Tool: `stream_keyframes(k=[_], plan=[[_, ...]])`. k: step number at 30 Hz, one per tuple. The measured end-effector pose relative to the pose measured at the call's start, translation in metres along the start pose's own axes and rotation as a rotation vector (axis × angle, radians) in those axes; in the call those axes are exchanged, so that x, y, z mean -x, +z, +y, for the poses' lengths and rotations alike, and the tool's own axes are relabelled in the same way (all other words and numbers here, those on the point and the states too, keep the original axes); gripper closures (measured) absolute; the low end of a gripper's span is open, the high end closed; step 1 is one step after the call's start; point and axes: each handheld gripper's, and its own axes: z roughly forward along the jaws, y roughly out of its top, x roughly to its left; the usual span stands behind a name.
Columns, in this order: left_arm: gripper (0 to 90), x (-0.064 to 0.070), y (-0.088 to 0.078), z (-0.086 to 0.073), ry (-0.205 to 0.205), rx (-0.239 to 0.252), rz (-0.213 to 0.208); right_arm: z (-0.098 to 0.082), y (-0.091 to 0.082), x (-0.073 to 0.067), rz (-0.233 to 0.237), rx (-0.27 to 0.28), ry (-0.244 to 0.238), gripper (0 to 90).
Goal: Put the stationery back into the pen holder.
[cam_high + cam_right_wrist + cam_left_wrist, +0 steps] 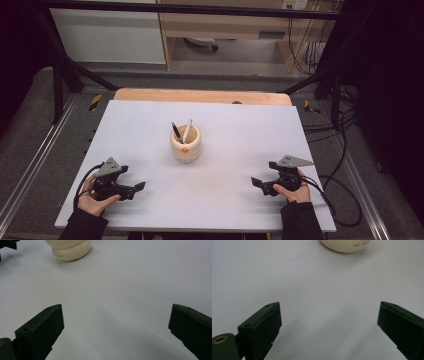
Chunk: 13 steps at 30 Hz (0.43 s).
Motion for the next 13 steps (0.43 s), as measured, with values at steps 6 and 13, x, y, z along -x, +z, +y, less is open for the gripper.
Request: stream_keyframes(k=[6,13], plan=[[5.3,0.0,0.0,-0.001,0.011,-0.002,0.001,-0.013,-0.005,0.007,0.009,-0.01,-0.003,0.8],[5.3,0.0,0.0,-0.001,0.019,0.0,0.002,-0.014,-0.011,0.009,0.009,0.002,0.016,0.8]])
